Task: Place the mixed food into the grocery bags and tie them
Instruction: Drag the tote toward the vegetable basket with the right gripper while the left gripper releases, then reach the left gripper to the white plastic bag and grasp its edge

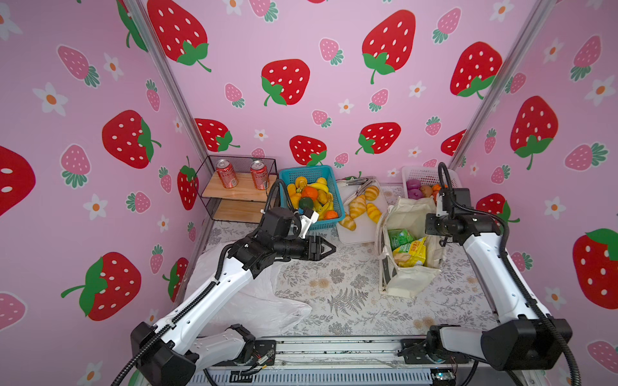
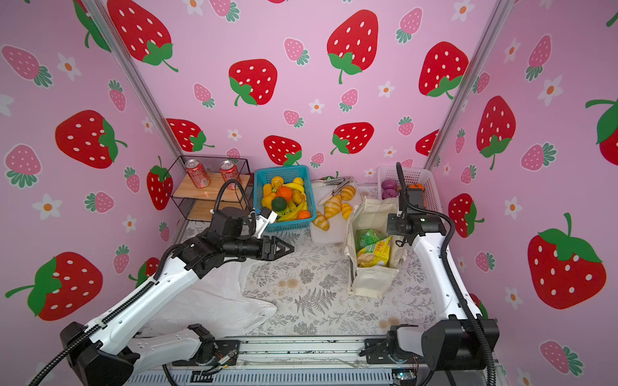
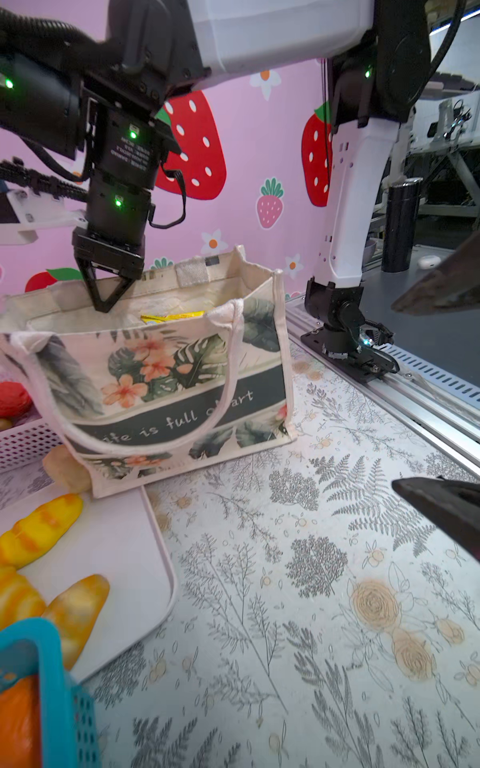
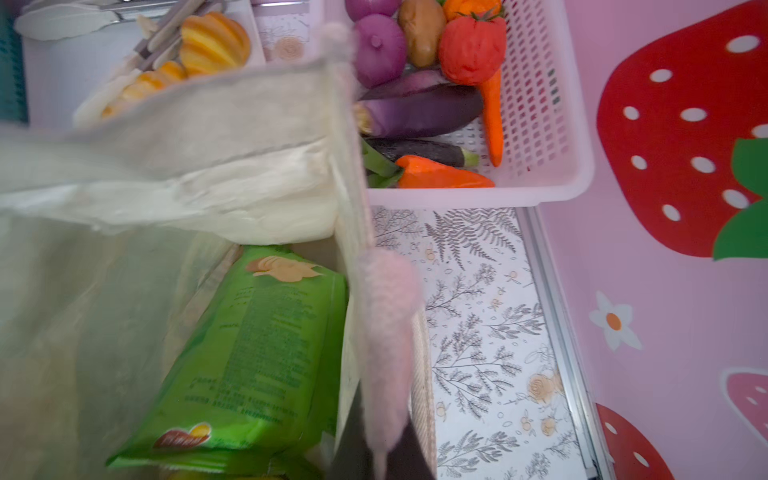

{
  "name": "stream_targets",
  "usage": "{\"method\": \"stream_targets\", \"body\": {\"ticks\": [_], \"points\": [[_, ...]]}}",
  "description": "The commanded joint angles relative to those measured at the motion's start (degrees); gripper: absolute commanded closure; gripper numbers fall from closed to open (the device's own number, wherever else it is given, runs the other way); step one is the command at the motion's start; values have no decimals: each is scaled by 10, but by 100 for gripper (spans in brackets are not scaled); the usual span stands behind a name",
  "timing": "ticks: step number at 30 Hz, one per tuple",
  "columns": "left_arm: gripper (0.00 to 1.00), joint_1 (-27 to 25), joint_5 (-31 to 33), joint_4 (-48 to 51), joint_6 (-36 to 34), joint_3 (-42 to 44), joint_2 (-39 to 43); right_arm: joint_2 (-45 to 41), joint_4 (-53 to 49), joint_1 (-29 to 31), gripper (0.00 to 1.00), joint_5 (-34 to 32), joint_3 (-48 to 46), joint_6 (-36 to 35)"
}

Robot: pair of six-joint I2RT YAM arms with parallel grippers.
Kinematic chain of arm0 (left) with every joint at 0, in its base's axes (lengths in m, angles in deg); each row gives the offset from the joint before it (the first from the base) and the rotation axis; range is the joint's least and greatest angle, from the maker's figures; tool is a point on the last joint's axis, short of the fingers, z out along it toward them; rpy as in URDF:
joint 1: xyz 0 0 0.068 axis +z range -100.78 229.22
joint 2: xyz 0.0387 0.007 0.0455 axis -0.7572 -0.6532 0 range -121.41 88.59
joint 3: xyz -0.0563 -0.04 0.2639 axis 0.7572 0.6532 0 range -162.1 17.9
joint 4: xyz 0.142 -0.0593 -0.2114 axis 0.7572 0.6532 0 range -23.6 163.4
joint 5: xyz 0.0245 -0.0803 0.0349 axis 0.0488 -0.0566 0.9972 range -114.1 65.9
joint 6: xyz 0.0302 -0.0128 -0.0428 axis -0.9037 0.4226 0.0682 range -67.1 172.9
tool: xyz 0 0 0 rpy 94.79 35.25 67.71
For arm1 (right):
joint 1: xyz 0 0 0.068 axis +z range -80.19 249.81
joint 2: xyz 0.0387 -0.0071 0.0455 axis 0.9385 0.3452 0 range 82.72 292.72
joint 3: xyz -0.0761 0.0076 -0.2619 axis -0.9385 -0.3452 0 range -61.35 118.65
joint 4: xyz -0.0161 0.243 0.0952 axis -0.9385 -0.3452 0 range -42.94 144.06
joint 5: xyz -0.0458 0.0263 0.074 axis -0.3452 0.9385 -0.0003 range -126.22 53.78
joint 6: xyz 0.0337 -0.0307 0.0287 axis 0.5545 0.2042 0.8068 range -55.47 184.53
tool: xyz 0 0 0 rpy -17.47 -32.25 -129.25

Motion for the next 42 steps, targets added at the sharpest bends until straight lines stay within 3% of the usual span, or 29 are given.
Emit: {"method": "stream_targets", "body": {"ticks": [1,7,15,18,21,24,25,27,29,37,42], "points": [[32,20,38,49,-38,6,25,18,15,-22,98,-60,39,-20],[23,47,100,77,-70,23,59,62,7,-54,97,-109,76,-49],[21,74,175,136,-109,16,59,72,40,-54,89,-35,54,-49],[19,88,239,169,-125,22,67,58,55,-55,78,1,38,-50],[16,107,311,200,-138,32,69,34,68,-54,55,36,27,-44],[15,130,376,221,-146,48,56,4,84,-48,41,67,18,-33],[15,140,394,229,-148,50,47,-6,90,-42,37,70,14,-30],[15,154,420,236,-148,52,26,-32,107,-24,19,66,7,-26],[15,160,441,237,-149,50,-1,-56,126,-4,12,58,0,-27],[15,164,491,257,-125,-14,-184,-177,303,112,6,73,-117,-12],[16,164,539,251,-94,-48,-278,-239,387,132,5,135,-188,12]]}}
